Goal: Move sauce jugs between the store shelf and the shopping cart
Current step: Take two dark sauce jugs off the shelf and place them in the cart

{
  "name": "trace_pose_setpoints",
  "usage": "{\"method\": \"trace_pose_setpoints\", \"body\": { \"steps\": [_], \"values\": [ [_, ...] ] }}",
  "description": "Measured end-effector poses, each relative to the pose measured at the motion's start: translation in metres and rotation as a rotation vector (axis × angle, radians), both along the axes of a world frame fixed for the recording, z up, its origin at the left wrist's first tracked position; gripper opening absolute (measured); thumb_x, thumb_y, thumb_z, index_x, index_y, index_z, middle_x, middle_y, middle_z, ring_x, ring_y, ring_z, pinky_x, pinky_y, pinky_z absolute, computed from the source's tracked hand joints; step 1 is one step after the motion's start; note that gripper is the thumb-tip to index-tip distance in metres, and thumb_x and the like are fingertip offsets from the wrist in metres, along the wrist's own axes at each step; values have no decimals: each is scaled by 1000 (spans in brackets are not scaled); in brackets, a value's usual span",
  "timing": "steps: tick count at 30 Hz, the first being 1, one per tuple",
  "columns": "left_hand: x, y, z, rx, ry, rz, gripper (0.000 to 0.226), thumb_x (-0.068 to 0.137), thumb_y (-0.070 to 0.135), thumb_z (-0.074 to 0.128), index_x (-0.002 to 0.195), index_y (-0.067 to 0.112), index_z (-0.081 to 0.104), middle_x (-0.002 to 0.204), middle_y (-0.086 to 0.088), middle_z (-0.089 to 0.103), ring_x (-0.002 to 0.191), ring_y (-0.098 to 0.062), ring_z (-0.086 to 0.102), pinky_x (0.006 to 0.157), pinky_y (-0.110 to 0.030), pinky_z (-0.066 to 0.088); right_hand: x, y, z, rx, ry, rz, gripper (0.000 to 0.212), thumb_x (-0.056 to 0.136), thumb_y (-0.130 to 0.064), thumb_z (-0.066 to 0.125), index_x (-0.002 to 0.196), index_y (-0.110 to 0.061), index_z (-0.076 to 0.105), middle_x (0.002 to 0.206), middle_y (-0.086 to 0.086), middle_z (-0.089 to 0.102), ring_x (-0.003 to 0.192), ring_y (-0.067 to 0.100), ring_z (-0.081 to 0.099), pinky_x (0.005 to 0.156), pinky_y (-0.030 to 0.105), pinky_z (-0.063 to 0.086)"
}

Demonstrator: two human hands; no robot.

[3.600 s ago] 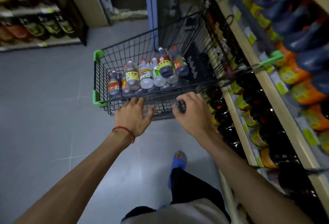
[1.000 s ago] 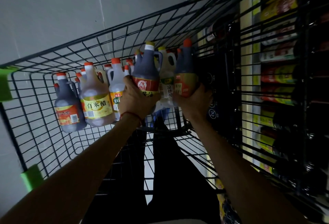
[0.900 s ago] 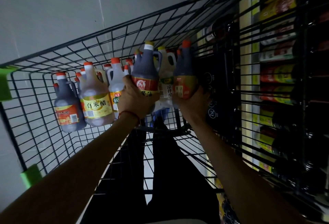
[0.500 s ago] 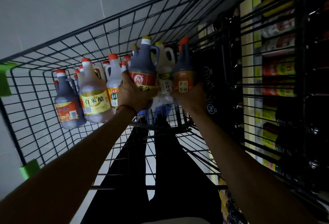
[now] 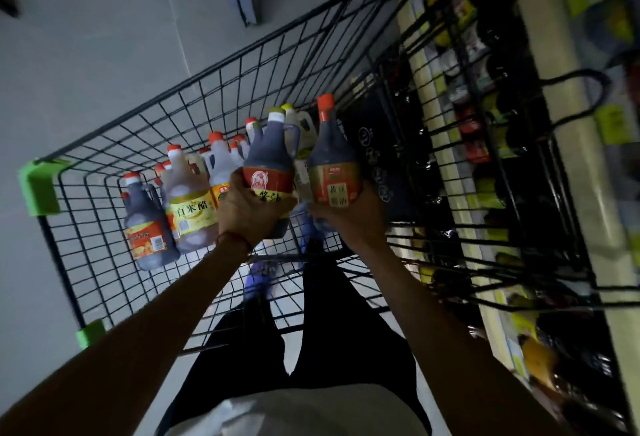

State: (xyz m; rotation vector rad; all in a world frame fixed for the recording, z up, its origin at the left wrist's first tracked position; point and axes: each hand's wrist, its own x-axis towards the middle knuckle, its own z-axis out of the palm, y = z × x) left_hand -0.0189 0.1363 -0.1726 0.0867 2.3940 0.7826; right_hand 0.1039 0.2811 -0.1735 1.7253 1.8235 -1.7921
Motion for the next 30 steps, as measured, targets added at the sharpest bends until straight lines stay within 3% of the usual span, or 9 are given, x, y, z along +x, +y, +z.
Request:
{"method": "trace_pose_setpoints", "body": {
  "steps": [5, 8, 10, 13, 16, 20, 22, 27, 30],
  "values": [
    [13, -17, 39, 131, 45, -88, 112, 39, 79, 70, 133, 22, 49, 116, -4, 69, 102, -31, 66, 90, -49, 56, 25, -34, 47, 90, 82, -128, 83, 43, -26, 99, 116, -13, 61, 96, 4, 74, 81, 15, 75, 67, 34, 61],
    [23, -29, 66, 241, 72, -173, 110, 40, 78, 69, 132, 19, 53, 114, -6, 71, 99, -31, 67, 88, -44, 56, 48, -60, 81, 160, 156, -238, 67, 61, -1, 96, 115, -10, 58, 88, 1, 71, 64, -1, 68, 57, 21, 54],
    [33, -38, 85, 319, 104, -258, 107, 44, 75, 72, 132, 16, 54, 111, -6, 71, 95, -28, 66, 82, -34, 51, 64, -82, 104, 202, 212, -317, 64, 64, 2, 94, 114, -13, 57, 86, -1, 70, 61, -2, 66, 57, 22, 53],
    [51, -48, 111, 374, 139, -356, 101, 54, 60, 90, 137, 16, 52, 113, -8, 70, 95, -30, 66, 78, -30, 44, 92, -114, 133, 273, 278, -437, 67, 64, -2, 96, 115, -18, 56, 91, -2, 71, 66, -1, 68, 58, 19, 55],
    [79, -54, 133, 451, 137, -456, 105, 47, 69, 77, 136, 18, 52, 103, -1, 68, 85, -26, 64, 76, -32, 47, 129, -143, 162, 320, 292, -536, 71, 62, -9, 99, 115, -23, 55, 95, -7, 71, 73, -1, 70, 62, 21, 56],
    [128, -55, 155, 494, 131, -604, 91, 49, 60, 87, 125, 22, 55, 101, -1, 70, 86, -28, 68, 73, -30, 47, 187, -174, 190, 382, 264, -638, 79, 60, -22, 102, 121, -20, 53, 102, -7, 70, 85, 7, 70, 72, 28, 59],
    [158, -56, 163, 526, 109, -666, 96, 42, 69, 82, 123, 25, 55, 100, 2, 70, 84, -23, 68, 72, -32, 52, 220, -188, 200, 401, 263, -686, 83, 59, -25, 102, 125, -19, 51, 105, -6, 69, 88, 7, 70, 70, 22, 58],
    [248, -60, 175, 557, 53, -858, 95, 54, 41, 99, 134, 29, 49, 95, 19, 63, 81, -1, 63, 68, -23, 51, 315, -221, 210, 442, 255, -844, 86, 61, -21, 101, 129, -21, 48, 108, -9, 66, 91, 7, 68, 67, 15, 56],
    [307, -65, 175, 565, 41, -963, 92, 54, 43, 97, 131, 35, 49, 99, 16, 68, 83, -6, 69, 72, -31, 58, 376, -239, 214, 443, 283, -963, 84, 62, -18, 99, 129, -17, 49, 106, -6, 66, 88, 7, 68, 63, 14, 55]
  ]
}}
